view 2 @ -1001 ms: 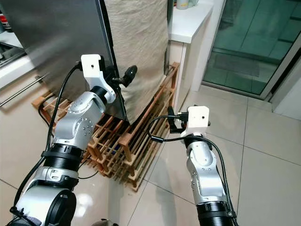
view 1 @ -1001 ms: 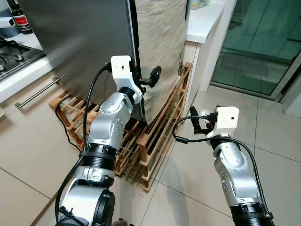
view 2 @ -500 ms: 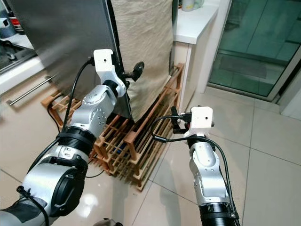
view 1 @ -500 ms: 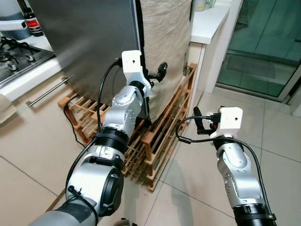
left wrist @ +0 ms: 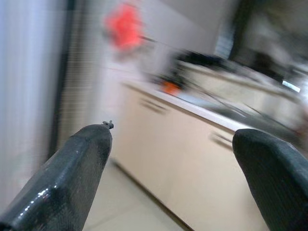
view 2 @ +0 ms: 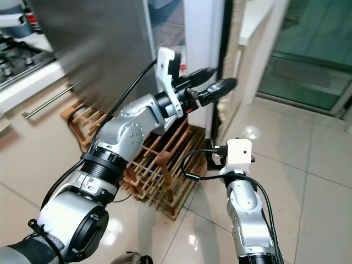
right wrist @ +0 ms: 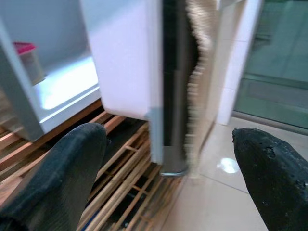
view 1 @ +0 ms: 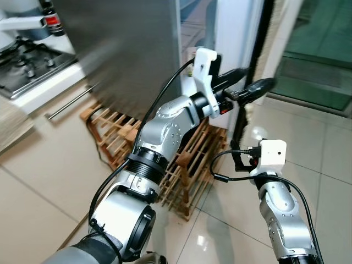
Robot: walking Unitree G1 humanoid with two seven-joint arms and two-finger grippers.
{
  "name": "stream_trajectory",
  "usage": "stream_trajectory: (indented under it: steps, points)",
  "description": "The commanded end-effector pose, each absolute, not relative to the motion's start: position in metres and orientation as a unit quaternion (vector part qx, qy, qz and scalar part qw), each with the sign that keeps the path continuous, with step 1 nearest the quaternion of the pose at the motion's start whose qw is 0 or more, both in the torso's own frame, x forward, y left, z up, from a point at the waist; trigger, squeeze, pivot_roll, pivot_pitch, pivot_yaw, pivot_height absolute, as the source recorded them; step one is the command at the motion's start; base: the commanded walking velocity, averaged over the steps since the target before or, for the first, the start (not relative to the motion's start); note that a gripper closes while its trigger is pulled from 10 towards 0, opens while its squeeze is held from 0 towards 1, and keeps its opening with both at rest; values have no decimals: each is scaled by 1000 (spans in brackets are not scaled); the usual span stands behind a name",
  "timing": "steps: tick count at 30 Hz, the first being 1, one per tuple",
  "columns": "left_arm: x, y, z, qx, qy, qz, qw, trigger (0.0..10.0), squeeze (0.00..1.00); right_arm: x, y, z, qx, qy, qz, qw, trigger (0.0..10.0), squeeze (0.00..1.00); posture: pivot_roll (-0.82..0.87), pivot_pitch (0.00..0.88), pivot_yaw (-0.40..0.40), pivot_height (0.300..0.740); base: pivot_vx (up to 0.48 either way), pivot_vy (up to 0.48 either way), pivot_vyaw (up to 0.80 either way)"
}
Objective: Restocking fridge
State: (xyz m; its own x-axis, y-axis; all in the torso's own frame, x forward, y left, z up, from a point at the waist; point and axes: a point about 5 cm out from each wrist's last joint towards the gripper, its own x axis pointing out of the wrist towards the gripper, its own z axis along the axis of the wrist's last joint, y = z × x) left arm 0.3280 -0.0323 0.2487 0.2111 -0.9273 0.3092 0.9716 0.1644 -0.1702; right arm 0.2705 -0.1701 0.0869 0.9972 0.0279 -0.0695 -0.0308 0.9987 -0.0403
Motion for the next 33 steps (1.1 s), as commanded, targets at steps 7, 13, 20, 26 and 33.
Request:
stream_trajectory:
  steps: [7,13,20,26,33]
  points:
    - [342,6,250,-238,-99,-495,830,10000,0,277,-165,92,-12,31,10,999,10000,0,-150,0,139,740,0,0,0]
    - [351,82,224,-211,-90,-356,906,10000,0,284,-168,102,-12,12,12,1000,10000,0,-109,0,109,740,0,0,0]
    - [334,202,197,-169,-112,-56,978,10000,0,304,-154,117,-13,-8,54,998,10000,122,-34,0,69,740,0,0,399]
    - [312,226,178,-120,-82,20,989,10000,0,312,-148,121,-4,-14,65,998,10000,133,3,0,50,740,0,0,484]
    - [302,224,168,-76,-55,65,993,10000,0,317,-140,117,28,-4,85,996,10000,176,34,0,21,740,0,0,446]
